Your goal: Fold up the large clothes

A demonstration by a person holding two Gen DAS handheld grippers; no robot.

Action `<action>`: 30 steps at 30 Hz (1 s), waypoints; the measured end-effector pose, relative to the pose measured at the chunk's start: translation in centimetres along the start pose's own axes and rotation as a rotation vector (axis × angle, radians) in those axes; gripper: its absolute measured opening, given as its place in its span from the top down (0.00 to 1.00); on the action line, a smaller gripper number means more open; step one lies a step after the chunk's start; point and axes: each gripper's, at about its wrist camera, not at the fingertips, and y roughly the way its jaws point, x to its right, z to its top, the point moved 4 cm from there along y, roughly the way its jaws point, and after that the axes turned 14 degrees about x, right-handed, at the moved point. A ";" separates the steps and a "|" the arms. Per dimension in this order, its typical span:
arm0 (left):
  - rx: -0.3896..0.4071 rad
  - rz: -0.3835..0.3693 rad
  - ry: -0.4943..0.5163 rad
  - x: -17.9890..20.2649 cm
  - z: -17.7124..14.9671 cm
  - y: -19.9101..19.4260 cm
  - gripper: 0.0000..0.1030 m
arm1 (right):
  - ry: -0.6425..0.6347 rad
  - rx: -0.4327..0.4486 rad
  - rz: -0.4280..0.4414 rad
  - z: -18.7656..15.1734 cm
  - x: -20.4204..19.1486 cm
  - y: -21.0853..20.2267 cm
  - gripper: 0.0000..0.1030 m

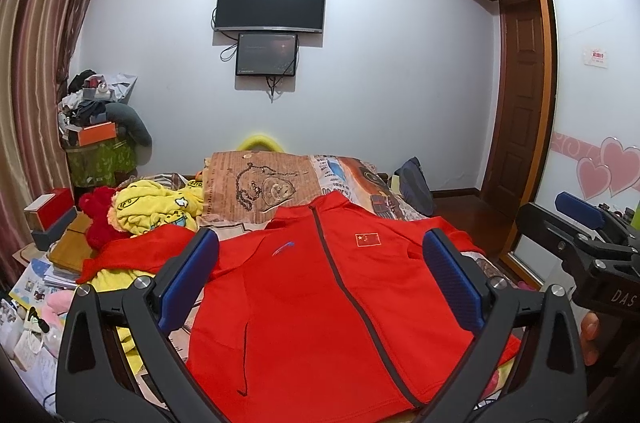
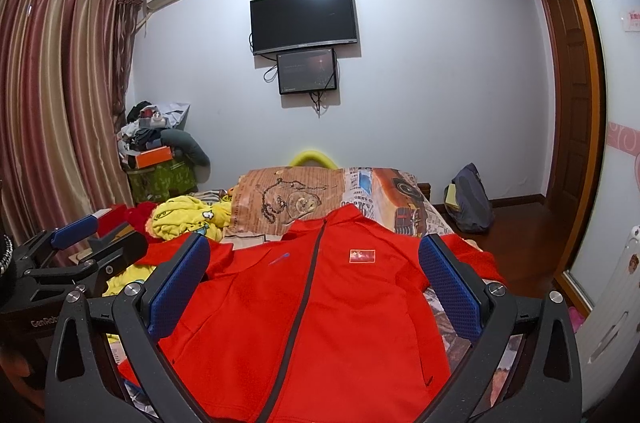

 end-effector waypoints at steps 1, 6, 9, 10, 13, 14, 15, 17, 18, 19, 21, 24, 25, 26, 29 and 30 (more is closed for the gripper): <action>0.001 0.000 0.001 0.0 0.0 0.0 0.01 | 0.000 0.000 0.000 0.0 0.0 0.0 0.00; 0.001 -0.001 -0.002 0.0 0.0 -0.1 0.01 | 0.002 -0.001 0.000 -0.1 -0.1 -0.1 0.00; 0.000 0.002 -0.002 -0.1 0.0 -0.2 0.01 | 0.004 0.000 0.001 -0.1 0.0 -0.1 0.00; -0.001 0.002 -0.002 -0.1 0.0 -0.2 0.01 | 0.005 -0.001 0.000 -0.1 0.0 0.0 0.00; -0.001 0.001 -0.004 -0.1 0.0 -0.2 0.00 | 0.006 -0.003 -0.001 -0.2 -0.1 -0.1 0.00; -0.001 0.001 -0.005 -0.1 0.0 -0.2 0.00 | 0.006 -0.003 -0.001 -0.1 -0.1 0.0 0.00; 0.000 0.001 -0.006 -0.2 0.0 -0.2 0.00 | 0.006 -0.003 -0.001 -0.1 -0.1 0.0 0.00; -0.001 0.002 -0.003 -0.1 0.0 -0.2 0.00 | 0.005 -0.005 0.000 -0.1 -0.1 0.0 0.00; -0.002 0.002 -0.002 -0.1 0.0 -0.1 0.00 | 0.005 -0.004 -0.001 -0.1 0.0 0.0 0.00; -0.002 0.002 -0.002 -0.2 0.0 -0.2 0.00 | 0.006 -0.005 0.000 -0.2 0.0 0.0 0.00; -0.002 0.004 0.001 -0.2 -0.1 -0.2 0.00 | 0.006 -0.004 0.001 -0.2 0.0 0.0 0.00; -0.001 0.002 -0.001 -0.2 -0.1 -0.2 0.00 | 0.006 -0.004 -0.001 -0.2 0.0 0.0 0.00; -0.002 0.003 -0.001 -0.2 -0.1 -0.1 0.00 | 0.005 -0.005 -0.002 -0.2 0.0 0.0 0.00; -0.004 0.003 -0.002 -0.2 -0.2 0.0 0.00 | 0.005 -0.005 -0.003 -0.2 0.0 0.0 0.00; -0.008 0.001 -0.005 -0.4 -0.3 0.2 0.00 | 0.008 -0.014 -0.005 -0.4 -0.1 0.2 0.00; -0.008 0.002 -0.006 -0.5 -0.4 0.2 0.00 | 0.010 -0.018 -0.005 -0.4 -0.1 0.4 0.00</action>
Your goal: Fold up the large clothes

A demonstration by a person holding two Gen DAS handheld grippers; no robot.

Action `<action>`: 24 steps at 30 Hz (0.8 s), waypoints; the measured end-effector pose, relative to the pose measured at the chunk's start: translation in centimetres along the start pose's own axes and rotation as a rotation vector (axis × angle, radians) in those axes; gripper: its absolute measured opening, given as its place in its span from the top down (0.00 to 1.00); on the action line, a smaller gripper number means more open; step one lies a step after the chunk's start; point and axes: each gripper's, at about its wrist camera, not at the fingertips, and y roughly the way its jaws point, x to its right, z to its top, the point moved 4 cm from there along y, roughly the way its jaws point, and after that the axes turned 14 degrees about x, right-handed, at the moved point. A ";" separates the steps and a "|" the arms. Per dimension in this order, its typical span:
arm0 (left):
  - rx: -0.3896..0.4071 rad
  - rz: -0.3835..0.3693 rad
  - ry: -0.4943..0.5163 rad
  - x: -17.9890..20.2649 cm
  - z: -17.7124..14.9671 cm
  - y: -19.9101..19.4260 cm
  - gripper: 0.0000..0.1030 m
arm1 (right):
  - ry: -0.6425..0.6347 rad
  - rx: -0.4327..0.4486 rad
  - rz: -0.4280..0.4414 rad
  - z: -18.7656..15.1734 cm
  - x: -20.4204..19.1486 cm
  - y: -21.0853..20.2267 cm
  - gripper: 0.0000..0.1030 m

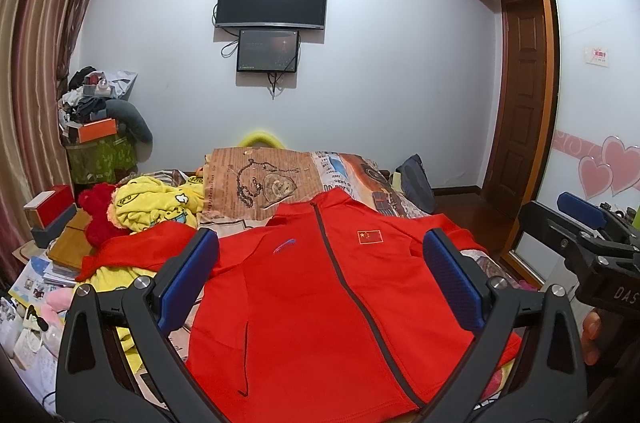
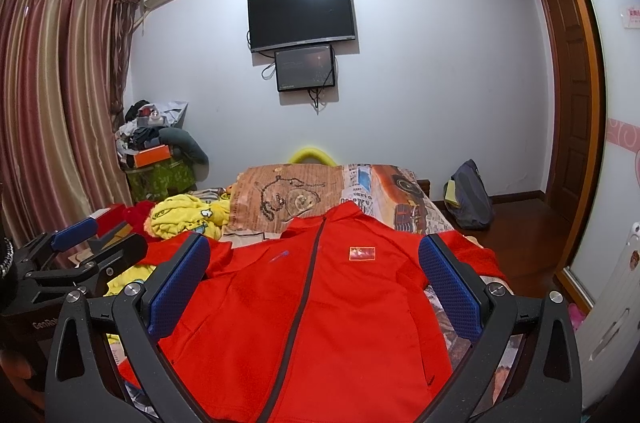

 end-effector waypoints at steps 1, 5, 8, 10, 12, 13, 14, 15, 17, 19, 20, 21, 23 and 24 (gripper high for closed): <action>-0.001 0.001 0.000 0.0 0.0 0.0 0.00 | 0.000 -0.005 -0.001 -0.1 -0.1 0.1 0.00; -0.007 0.003 -0.010 -0.5 -0.1 0.5 0.00 | -0.005 -0.020 -0.004 -0.2 -0.1 0.7 0.00; -0.014 0.007 -0.018 -1.0 -0.2 1.2 0.00 | -0.008 -0.027 -0.004 -0.3 -0.1 1.3 0.00; -0.018 0.010 -0.028 -1.5 -0.2 1.7 0.00 | -0.013 -0.038 -0.005 -0.3 -0.2 2.1 0.00; -0.021 0.009 -0.033 -1.9 -0.1 2.4 0.00 | -0.012 -0.043 -0.001 -0.3 0.0 2.7 0.00; -0.024 0.012 -0.033 -2.3 -0.1 2.9 0.00 | -0.012 -0.046 0.000 -0.3 0.1 3.1 0.00; -0.028 0.017 -0.031 -2.5 -0.1 3.4 0.00 | -0.014 -0.049 0.001 -0.2 0.2 3.7 0.00; -0.032 0.024 -0.027 -2.8 -0.1 3.9 0.00 | -0.016 -0.051 0.001 -0.2 0.2 3.9 0.00; -0.042 0.036 -0.019 -3.7 0.0 5.2 0.00 | -0.020 -0.056 0.003 0.0 0.3 5.3 0.00; -0.065 0.048 -0.021 -4.8 -0.1 6.8 0.00 | -0.022 -0.060 0.013 0.1 0.5 6.5 0.00; -0.078 0.048 -0.029 -5.4 -0.1 7.6 0.00 | -0.025 -0.060 0.017 0.1 0.6 7.2 0.00; -0.090 0.048 -0.042 -6.1 -0.3 8.5 0.00 | -0.028 -0.061 0.020 0.1 0.8 7.5 0.00; -0.111 0.055 -0.058 -7.6 -0.3 10.4 0.00 | -0.034 -0.067 0.025 0.2 1.0 9.3 0.00; -0.124 0.069 -0.062 -8.6 -0.3 11.5 0.00 | -0.034 -0.075 0.032 0.2 1.2 10.2 0.00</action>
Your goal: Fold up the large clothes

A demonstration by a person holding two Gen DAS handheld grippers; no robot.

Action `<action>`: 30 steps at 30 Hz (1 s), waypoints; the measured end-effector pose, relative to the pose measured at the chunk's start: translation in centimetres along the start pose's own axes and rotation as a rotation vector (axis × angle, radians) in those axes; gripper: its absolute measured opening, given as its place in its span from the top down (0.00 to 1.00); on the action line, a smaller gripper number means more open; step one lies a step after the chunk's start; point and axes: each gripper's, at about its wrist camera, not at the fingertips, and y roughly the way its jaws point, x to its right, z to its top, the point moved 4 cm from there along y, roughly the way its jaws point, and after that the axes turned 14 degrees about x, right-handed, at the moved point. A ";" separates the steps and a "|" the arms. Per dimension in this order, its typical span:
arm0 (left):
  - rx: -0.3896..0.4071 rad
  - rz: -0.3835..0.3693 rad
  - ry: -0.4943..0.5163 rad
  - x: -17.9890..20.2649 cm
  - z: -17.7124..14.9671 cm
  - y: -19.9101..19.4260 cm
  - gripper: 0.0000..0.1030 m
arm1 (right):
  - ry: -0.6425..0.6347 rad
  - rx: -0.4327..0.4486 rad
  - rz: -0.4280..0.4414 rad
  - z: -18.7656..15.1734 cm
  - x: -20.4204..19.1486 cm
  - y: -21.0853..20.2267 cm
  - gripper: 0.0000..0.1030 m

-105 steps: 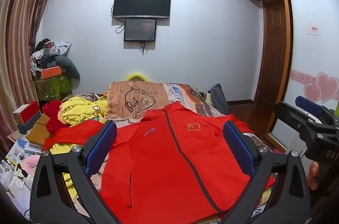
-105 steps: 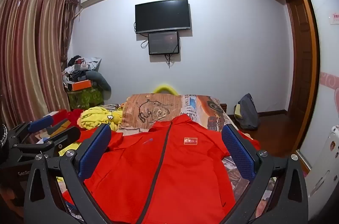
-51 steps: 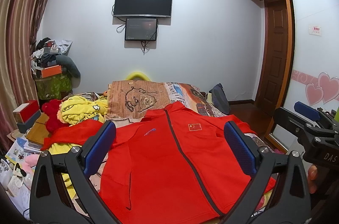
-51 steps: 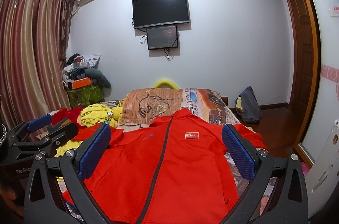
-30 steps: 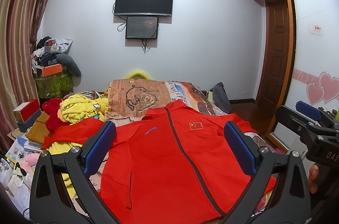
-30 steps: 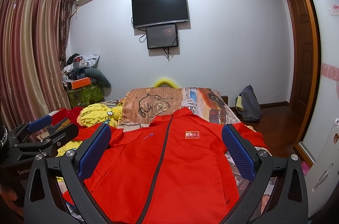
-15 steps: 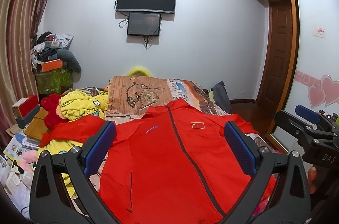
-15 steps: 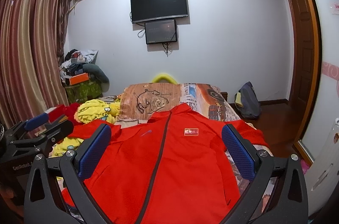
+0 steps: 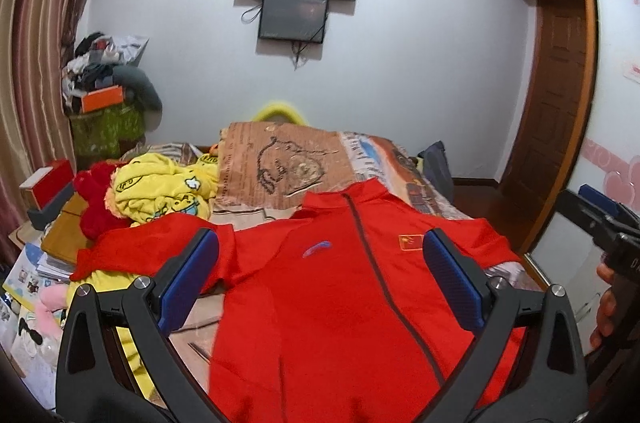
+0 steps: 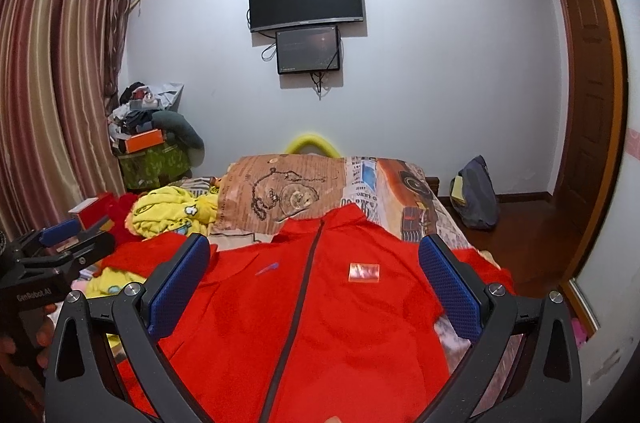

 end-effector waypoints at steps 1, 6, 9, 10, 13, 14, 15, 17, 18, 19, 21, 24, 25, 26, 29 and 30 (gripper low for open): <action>-0.010 0.011 -0.007 -0.7 0.1 0.8 0.00 | 0.002 -0.012 0.007 0.0 0.2 0.9 0.00; -0.093 0.050 -0.114 -6.1 0.5 6.0 0.00 | 0.030 -0.076 0.034 -0.9 1.3 4.8 0.00; -0.154 0.081 -0.175 -10.0 0.0 9.2 0.00 | 0.014 -0.129 0.009 -1.8 1.9 7.9 0.00; -0.178 0.101 -0.191 -11.5 -0.4 10.3 0.00 | 0.006 -0.149 -0.004 -2.4 2.0 8.9 0.00; -0.253 0.139 -0.247 -15.4 -2.1 13.1 0.00 | -0.027 -0.219 -0.027 -4.2 2.4 11.8 0.00; -0.280 0.148 -0.263 -16.6 -2.7 13.8 0.01 | -0.040 -0.254 -0.027 -5.1 2.4 12.7 0.00; -0.307 0.165 -0.277 -17.8 -3.6 14.6 0.01 | -0.051 -0.288 -0.029 -6.0 2.5 13.6 0.00; -0.363 0.185 -0.318 -20.3 -5.5 16.0 0.01 | -0.066 -0.353 -0.025 -7.7 2.2 15.5 0.00; -0.387 0.189 -0.334 -21.1 -6.4 16.5 0.01 | -0.072 -0.411 -0.014 -9.3 2.0 16.5 0.00; -0.412 0.184 -0.359 -22.0 -7.5 16.9 0.01 | -0.073 -0.454 -0.003 -10.4 1.8 17.2 0.00; -0.462 0.177 -0.403 -23.5 -9.5 17.6 0.01 | -0.078 -0.514 0.007 -12.3 1.8 18.1 0.00; -0.525 0.192 -0.458 -25.8 -12.3 18.4 0.07 | -0.104 -0.566 0.021 -13.9 1.7 19.1 0.00; -0.543 0.204 -0.477 -26.5 -13.1 18.6 0.08 | -0.111 -0.574 0.025 -14.2 1.7 19.5 0.00; -0.554 0.214 -0.500 -27.3 -13.9 18.8 0.11 | -0.120 -0.584 0.029 -14.5 1.7 19.7 0.00; -0.578 0.210 -0.581 -28.9 -15.6 19.2 0.13 | -0.124 -0.601 0.035 -14.9 1.6 20.5 0.00; -0.583 0.214 -0.618 -29.5 -16.2 19.2 0.13 | -0.124 -0.605 0.037 -15.0 1.7 20.9 0.00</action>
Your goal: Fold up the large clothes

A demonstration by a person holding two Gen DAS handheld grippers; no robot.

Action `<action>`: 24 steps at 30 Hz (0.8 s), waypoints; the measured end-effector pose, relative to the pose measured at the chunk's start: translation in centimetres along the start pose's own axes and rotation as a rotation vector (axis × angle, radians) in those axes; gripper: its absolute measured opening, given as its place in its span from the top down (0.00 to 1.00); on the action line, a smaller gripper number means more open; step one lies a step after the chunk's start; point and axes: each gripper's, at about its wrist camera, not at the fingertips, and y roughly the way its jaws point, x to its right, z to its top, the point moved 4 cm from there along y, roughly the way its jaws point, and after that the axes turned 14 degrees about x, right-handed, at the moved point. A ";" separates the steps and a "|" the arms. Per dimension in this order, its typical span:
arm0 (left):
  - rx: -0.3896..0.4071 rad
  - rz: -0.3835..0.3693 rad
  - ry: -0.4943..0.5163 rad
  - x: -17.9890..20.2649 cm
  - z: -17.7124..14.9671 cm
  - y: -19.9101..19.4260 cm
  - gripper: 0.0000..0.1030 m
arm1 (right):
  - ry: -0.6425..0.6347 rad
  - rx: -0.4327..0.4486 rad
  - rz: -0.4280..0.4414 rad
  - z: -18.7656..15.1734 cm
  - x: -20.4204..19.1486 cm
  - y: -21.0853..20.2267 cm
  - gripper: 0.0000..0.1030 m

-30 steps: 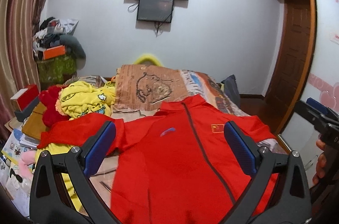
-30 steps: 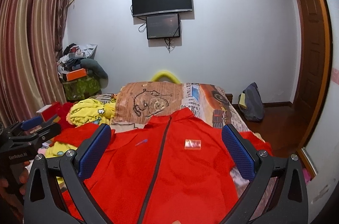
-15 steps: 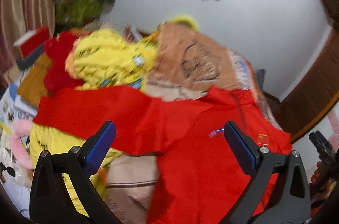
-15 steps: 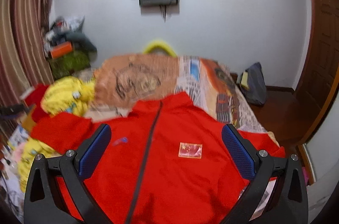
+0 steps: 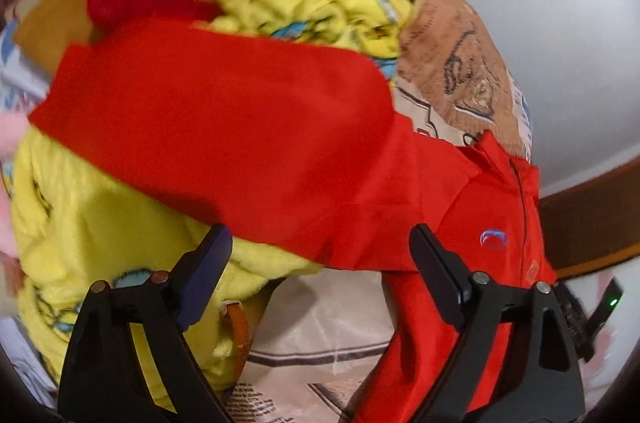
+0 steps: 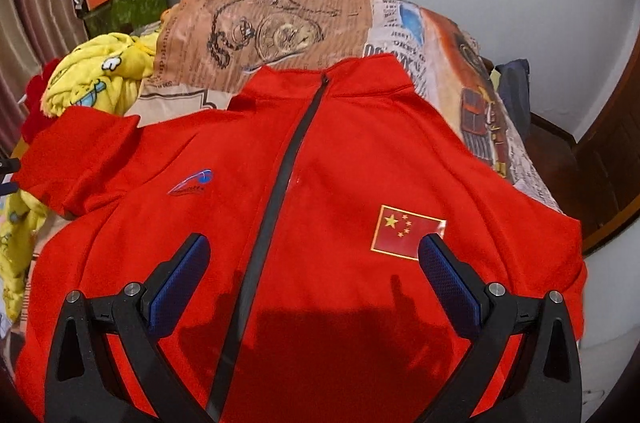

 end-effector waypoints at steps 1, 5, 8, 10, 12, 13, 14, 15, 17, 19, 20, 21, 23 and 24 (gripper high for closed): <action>-0.004 -0.003 -0.019 -0.4 0.0 0.1 0.13 | 0.001 -0.004 0.003 0.0 0.0 0.2 0.00; 0.017 0.009 -0.056 -2.2 0.4 0.1 0.14 | 0.016 -0.022 0.013 -0.4 0.1 1.4 0.00; 0.064 0.041 -0.066 -3.6 1.4 0.1 0.23 | 0.033 -0.046 0.017 -0.6 0.0 2.4 0.00; 0.074 0.054 -0.080 -4.3 2.3 0.6 0.34 | 0.044 -0.068 0.020 -0.8 0.0 3.0 0.00; 0.086 0.073 -0.084 -4.9 3.0 1.0 0.47 | 0.049 -0.075 0.013 -0.8 0.2 3.1 0.00; 0.098 0.091 -0.078 -5.1 3.4 1.2 0.50 | 0.051 -0.073 0.012 -0.9 0.2 3.0 0.00; 0.110 0.111 -0.072 -5.2 3.7 1.3 0.56 | 0.053 -0.070 0.011 -0.9 0.2 2.9 0.00; 0.124 0.134 -0.061 -5.3 4.1 1.4 0.65 | 0.054 -0.067 0.009 -0.8 0.3 2.7 0.00; 0.146 0.188 -0.035 -5.3 4.8 1.1 0.80 | 0.053 -0.062 0.003 -0.7 0.4 2.5 0.00; 0.171 0.213 -0.010 -4.9 5.2 0.2 0.89 | 0.049 -0.060 0.000 -0.6 0.5 2.2 0.00; 0.186 0.223 0.009 -4.5 5.4 -0.3 0.91 | 0.047 -0.058 -0.001 -0.6 0.5 2.1 0.00; 0.204 0.229 0.032 -3.9 5.6 -0.9 0.94 | 0.044 -0.055 -0.003 -0.5 0.6 1.9 0.00; 0.255 0.237 0.095 -2.1 6.2 -2.2 0.96 | 0.040 -0.050 -0.004 -0.4 0.7 1.6 0.00; 0.282 0.238 0.125 -1.1 6.5 -2.9 0.97 | 0.038 -0.047 -0.004 -0.3 0.8 1.5 0.00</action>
